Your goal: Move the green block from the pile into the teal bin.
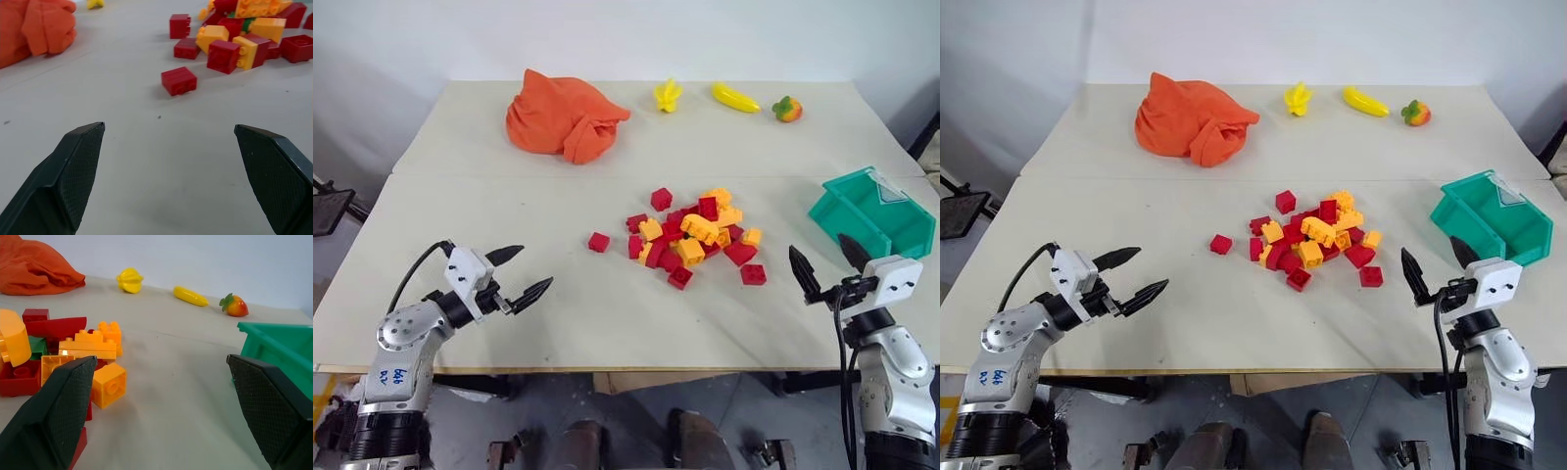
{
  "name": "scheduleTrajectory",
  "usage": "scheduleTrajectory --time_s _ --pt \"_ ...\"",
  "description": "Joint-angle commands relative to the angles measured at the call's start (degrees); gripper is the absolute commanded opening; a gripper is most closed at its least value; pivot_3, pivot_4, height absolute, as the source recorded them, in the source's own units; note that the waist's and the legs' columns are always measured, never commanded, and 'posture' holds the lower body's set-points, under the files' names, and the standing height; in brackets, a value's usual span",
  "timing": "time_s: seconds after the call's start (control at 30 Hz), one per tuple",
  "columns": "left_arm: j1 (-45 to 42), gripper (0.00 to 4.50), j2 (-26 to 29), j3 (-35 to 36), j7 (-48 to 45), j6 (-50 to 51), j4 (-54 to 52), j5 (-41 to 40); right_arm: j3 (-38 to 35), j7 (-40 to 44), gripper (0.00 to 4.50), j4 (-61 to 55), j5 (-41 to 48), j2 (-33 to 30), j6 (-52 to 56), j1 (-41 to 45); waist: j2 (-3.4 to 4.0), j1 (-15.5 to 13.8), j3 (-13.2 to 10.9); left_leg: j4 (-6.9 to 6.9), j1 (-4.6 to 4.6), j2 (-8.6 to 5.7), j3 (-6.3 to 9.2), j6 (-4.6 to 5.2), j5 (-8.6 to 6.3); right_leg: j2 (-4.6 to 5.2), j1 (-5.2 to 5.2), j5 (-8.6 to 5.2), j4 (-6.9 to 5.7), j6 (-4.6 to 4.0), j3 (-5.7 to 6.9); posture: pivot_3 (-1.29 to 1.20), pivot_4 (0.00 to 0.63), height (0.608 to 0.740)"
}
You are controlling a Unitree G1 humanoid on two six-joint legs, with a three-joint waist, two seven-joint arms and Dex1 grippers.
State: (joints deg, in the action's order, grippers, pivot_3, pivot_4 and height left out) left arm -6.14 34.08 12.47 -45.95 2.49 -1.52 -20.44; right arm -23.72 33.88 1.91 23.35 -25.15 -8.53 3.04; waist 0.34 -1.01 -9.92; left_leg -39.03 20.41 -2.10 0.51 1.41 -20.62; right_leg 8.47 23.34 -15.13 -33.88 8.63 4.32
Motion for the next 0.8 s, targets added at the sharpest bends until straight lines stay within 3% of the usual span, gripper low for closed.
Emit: scheduleTrajectory --time_s 0.03,0.13,0.23,0.3,0.43,0.67,0.8 --pt "-0.14 4.50 0.21 0.80 -0.06 -0.73 -1.76 -0.66 -1.38 1.62 4.46 -0.76 1.62 -1.90 -0.52 0.25 0.00 0.07 0.00 0.00 0.00 0.02 0.00 0.00 0.00 -0.02 0.00 0.00 0.00 0.00 0.00 0.00 0.150 0.740" --pt "-0.91 4.50 -0.13 0.68 -1.06 0.28 -2.46 -2.53 -1.29 3.77 4.46 -1.64 3.38 -3.17 0.90 -0.59 0.00 0.19 0.00 0.01 0.00 0.02 0.00 0.01 -0.01 -0.02 0.00 0.00 0.01 0.00 0.00 0.00 0.150 0.740" --pt "-1.35 4.50 1.16 -1.87 -5.63 -1.09 -4.15 -2.48 -0.76 13.31 4.29 -2.46 4.58 -8.64 1.41 -4.74 0.00 -0.39 -0.01 0.00 0.01 -0.01 -0.01 0.04 -0.02 0.02 0.00 0.00 0.02 0.00 -0.01 0.00 0.150 0.740" --pt "-2.05 4.50 2.11 -4.00 -8.00 -3.06 -5.08 -0.84 -0.47 19.96 3.89 -1.29 4.68 -12.96 1.03 -7.47 0.00 -0.51 -0.01 -0.01 0.02 -0.03 -0.01 0.09 -0.05 0.02 -0.03 0.00 0.05 0.00 0.00 0.00 0.150 0.740" --pt "-5.53 4.50 1.59 -7.97 -10.51 -3.72 -6.82 -0.73 0.60 28.67 2.57 1.82 5.88 -18.87 2.76 -7.77 0.00 -0.34 -0.01 -0.07 -0.05 -0.01 -0.18 0.17 -0.09 0.03 -0.16 0.01 0.15 0.02 0.00 0.00 0.150 0.740" --pt "-7.96 4.50 -1.89 -9.29 -9.68 -1.64 -3.41 -2.74 11.94 33.53 0.19 -0.51 4.83 -17.65 7.75 2.61 0.00 1.07 -0.01 -0.05 -0.21 0.18 -0.23 0.08 -0.12 -0.07 -0.25 0.01 0.11 0.02 0.05 0.00 0.150 0.740" --pt "-9.42 4.50 -2.81 -6.21 -6.37 -3.96 1.97 -1.21 21.22 33.48 0.02 -0.16 1.95 -14.17 12.83 12.91 0.00 1.09 -0.01 -0.12 -0.19 0.17 -0.18 0.07 -0.11 -0.06 -0.23 0.01 0.09 0.02 0.08 0.00 0.150 0.740"
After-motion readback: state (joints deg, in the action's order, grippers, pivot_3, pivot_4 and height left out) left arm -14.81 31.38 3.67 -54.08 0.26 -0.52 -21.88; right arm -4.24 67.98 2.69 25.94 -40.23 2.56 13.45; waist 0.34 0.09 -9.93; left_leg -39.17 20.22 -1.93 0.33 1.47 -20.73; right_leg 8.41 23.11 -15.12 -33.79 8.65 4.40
